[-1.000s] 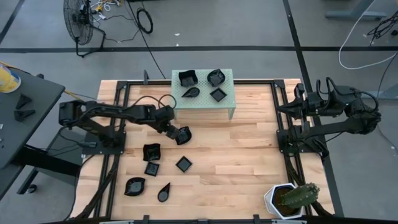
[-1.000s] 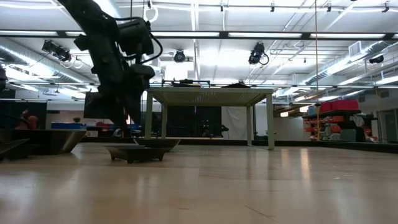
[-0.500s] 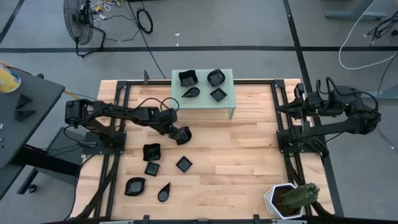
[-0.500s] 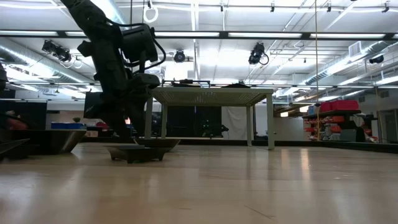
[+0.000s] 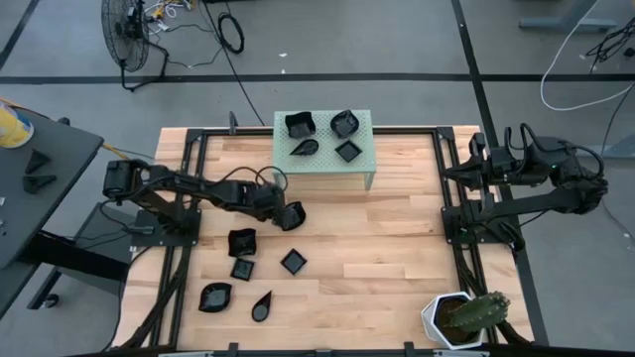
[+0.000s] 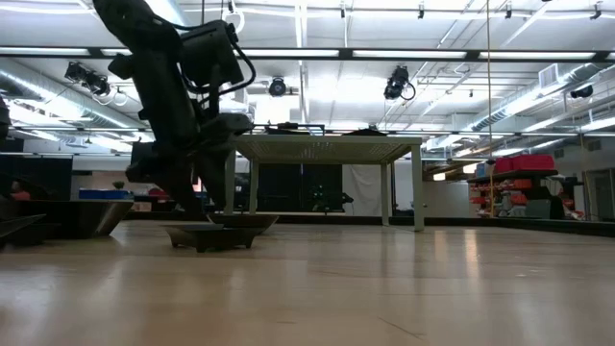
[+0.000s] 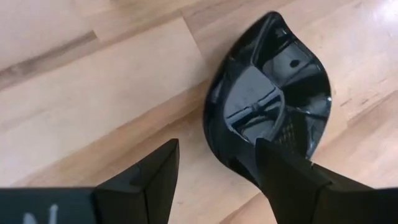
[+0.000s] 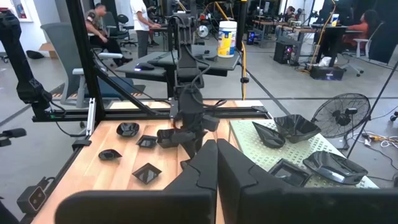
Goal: Pick & Place Mini shaped plates
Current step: Stack the leaf shaped plate on top of the leaf shaped plate on the shelf
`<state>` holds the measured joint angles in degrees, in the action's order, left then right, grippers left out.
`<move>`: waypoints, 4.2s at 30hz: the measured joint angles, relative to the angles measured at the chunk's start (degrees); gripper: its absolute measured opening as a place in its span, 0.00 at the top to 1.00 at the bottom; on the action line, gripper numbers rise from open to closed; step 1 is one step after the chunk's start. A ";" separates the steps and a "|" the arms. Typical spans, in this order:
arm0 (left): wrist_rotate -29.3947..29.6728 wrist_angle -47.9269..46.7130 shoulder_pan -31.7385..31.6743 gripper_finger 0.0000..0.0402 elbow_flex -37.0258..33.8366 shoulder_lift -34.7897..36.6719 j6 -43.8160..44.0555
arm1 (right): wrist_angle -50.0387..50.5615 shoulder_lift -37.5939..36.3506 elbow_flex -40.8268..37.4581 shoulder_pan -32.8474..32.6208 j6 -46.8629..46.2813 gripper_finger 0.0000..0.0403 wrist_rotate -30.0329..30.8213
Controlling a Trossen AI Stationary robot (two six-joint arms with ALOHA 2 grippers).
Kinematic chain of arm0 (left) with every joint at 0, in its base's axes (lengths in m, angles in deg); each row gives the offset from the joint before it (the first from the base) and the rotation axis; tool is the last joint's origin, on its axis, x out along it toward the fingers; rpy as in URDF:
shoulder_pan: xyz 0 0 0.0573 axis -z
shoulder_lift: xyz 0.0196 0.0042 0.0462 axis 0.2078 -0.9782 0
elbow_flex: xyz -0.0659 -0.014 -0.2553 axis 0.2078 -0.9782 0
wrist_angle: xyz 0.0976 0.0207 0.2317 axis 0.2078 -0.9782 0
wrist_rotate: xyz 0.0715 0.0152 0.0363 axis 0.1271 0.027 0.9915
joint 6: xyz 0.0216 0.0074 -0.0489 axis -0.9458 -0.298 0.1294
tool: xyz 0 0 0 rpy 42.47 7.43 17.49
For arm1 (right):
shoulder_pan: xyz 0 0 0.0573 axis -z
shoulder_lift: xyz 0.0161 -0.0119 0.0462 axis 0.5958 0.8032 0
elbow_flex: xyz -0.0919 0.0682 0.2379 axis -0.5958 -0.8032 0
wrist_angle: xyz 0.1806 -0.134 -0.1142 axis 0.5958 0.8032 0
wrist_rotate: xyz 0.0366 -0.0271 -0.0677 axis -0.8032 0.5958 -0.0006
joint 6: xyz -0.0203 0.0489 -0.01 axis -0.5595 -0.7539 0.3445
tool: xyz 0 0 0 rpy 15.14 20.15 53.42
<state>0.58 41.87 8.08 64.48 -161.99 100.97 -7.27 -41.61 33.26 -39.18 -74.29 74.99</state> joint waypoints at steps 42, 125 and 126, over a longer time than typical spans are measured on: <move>3.79 2.47 4.91 0.81 0.02 -3.74 13.65 | 0.00 -0.02 0.00 0.00 0.00 0.99 0.00; 12.30 3.30 -10.48 1.00 43.74 -4.11 7.78 | -0.02 -0.02 -0.02 -0.02 0.00 0.99 0.00; 12.36 3.34 -11.32 1.00 43.74 -4.58 9.26 | 0.00 0.00 0.00 0.00 0.00 0.99 -0.02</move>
<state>12.94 45.21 -3.24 108.22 -166.57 110.23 -7.27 -41.61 33.26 -39.18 -74.29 74.97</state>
